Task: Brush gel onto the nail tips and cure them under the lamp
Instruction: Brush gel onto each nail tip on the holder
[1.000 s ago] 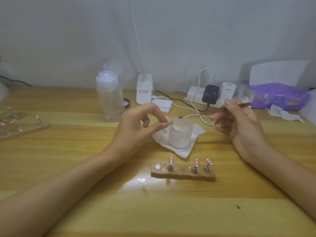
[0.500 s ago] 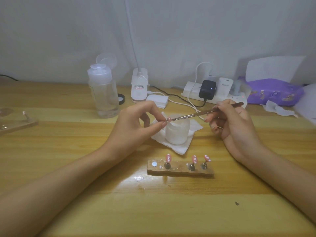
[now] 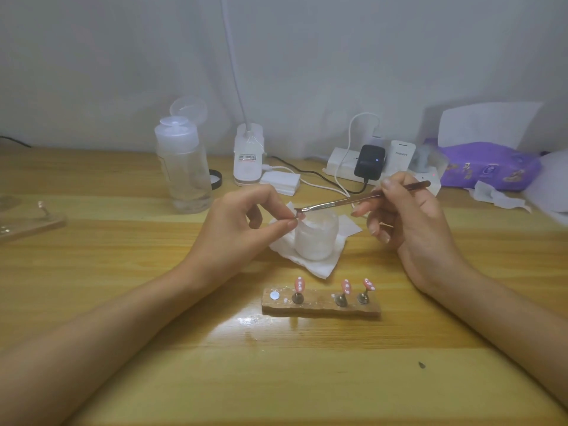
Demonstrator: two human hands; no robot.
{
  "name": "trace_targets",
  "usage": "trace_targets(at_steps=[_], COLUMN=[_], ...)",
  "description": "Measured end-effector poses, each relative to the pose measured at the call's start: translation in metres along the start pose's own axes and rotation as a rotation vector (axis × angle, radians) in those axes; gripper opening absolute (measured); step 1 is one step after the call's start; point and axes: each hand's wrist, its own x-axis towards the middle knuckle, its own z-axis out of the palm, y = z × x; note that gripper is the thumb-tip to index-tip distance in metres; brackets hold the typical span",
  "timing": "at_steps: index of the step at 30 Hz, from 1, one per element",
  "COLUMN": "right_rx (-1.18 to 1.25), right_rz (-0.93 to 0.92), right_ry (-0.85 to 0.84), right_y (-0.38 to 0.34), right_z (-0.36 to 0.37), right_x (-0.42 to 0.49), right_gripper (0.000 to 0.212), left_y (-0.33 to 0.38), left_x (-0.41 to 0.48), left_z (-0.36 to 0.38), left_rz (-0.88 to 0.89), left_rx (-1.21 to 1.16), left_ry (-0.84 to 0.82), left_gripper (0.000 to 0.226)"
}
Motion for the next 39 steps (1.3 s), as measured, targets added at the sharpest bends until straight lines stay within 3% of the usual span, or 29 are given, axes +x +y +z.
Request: trace_targets(at_steps=[4, 20, 26, 32, 39], right_rx=[-0.015, -0.029, 0.009, 0.002, -0.039], right_rz=[0.037, 0.021, -0.019, 0.019, 0.004], right_ry=[0.064, 0.046, 0.004, 0.089, 0.030], right_y=[0.0006, 0.0007, -0.0017, -0.0017, -0.0006], right_z=[-0.0010, -0.0004, 0.0013, -0.0004, -0.0003], right_x=[0.0007, -0.0006, -0.0021, -0.0013, -0.0020], right_gripper=[0.025, 0.025, 0.029, 0.027, 0.025], left_y=[-0.0002, 0.0015, 0.0020, 0.0022, 0.0001], left_x=[-0.0001, 0.0009, -0.0002, -0.0002, -0.0003], left_z=[0.0005, -0.0027, -0.0029, -0.0019, -0.0020], left_rz=[-0.030, -0.134, -0.135, -0.127, -0.091], left_rx=[-0.010, -0.101, -0.104, -0.107, -0.071], left_ry=[0.002, -0.019, -0.021, -0.019, -0.016], left_gripper=[0.021, 0.014, 0.012, 0.017, 0.018])
